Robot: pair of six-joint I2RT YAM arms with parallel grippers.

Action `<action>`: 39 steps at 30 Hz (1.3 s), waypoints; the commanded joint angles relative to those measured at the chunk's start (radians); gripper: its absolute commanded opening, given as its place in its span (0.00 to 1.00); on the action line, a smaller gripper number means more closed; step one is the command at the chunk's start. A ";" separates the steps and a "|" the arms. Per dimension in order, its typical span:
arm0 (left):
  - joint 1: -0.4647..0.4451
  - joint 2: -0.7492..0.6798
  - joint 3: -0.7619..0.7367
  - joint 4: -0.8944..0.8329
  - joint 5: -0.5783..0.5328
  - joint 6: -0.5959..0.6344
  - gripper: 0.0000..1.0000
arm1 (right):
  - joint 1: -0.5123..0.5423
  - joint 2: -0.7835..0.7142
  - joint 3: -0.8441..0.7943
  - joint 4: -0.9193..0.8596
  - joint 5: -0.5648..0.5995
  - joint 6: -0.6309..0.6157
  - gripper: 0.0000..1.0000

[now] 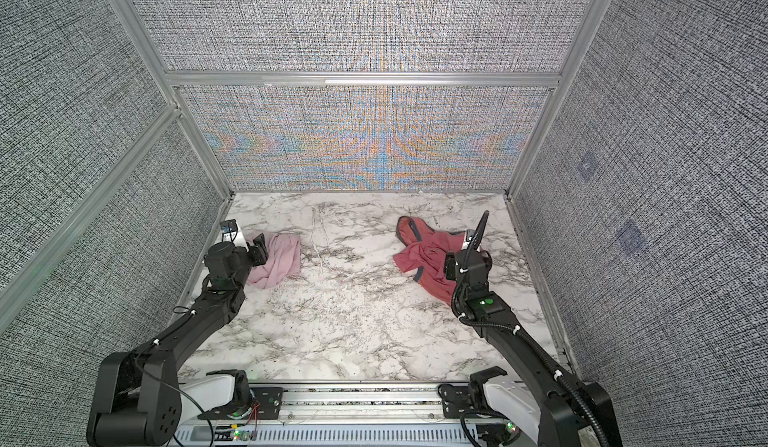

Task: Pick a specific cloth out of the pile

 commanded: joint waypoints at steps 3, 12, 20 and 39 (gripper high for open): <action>0.000 -0.002 -0.081 0.241 -0.021 0.078 0.62 | -0.027 -0.007 -0.104 0.257 0.098 -0.042 0.73; 0.001 0.080 -0.164 0.383 -0.050 0.131 0.62 | -0.073 0.102 -0.187 0.436 0.068 -0.080 0.74; 0.000 0.038 -0.207 0.377 -0.115 0.155 0.62 | -0.078 0.198 -0.247 0.638 0.069 -0.099 0.74; 0.001 0.300 -0.374 0.894 -0.075 0.185 0.63 | -0.106 0.354 -0.261 0.873 0.010 -0.198 0.75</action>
